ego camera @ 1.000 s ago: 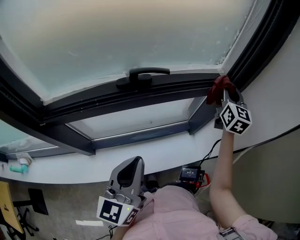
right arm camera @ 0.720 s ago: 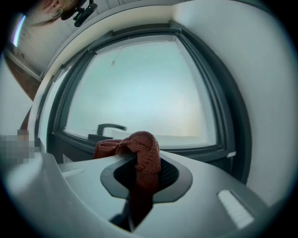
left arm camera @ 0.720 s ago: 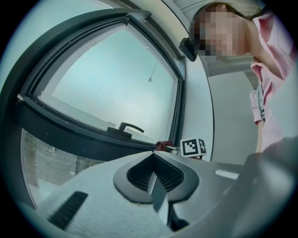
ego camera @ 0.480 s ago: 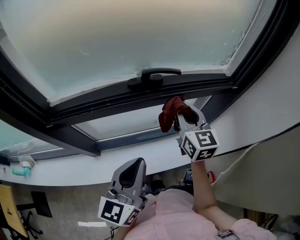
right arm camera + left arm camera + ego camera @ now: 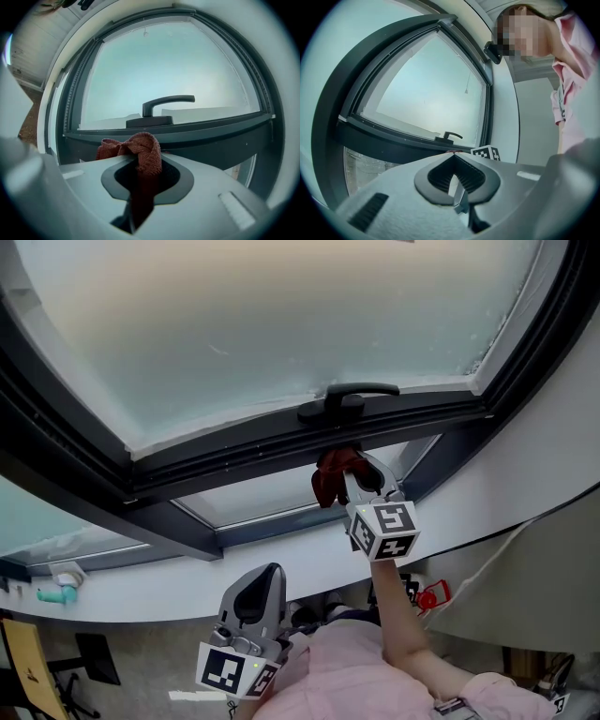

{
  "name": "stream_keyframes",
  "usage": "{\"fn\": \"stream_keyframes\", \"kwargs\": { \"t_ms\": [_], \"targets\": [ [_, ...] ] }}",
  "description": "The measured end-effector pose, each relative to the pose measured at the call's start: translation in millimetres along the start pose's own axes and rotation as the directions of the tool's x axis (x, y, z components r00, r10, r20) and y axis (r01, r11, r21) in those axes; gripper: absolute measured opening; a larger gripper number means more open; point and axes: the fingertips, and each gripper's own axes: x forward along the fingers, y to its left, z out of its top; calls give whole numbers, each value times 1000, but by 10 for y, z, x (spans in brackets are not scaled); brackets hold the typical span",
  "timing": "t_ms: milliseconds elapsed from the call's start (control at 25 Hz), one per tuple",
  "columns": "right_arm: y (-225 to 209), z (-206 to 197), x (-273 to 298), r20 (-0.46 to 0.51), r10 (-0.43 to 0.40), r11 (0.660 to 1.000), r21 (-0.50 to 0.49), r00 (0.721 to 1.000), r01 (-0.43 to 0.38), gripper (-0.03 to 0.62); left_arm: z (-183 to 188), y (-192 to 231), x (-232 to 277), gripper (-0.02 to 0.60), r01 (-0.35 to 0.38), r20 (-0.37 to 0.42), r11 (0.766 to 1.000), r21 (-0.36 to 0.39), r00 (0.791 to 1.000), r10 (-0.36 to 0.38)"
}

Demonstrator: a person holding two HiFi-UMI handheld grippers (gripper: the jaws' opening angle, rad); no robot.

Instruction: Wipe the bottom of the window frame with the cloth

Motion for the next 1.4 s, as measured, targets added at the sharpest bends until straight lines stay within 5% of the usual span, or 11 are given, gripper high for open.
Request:
{"fn": "stream_keyframes", "kwargs": {
  "t_ms": [320,800,1400],
  "targets": [
    [-32,35,96,106,-167,985,-15,980,170,61,105,342,-229,2,-26,21,999,22,999,25],
    [-199,37,69,123,-383,922,-18,916,387,61,156,597,-300,2,-12,33,1000,9,999,12],
    [-423,46,24,113,-453,890,9,884,455,61,185,696,-348,2,-8,53,1000,8,999,7]
  ]
}}
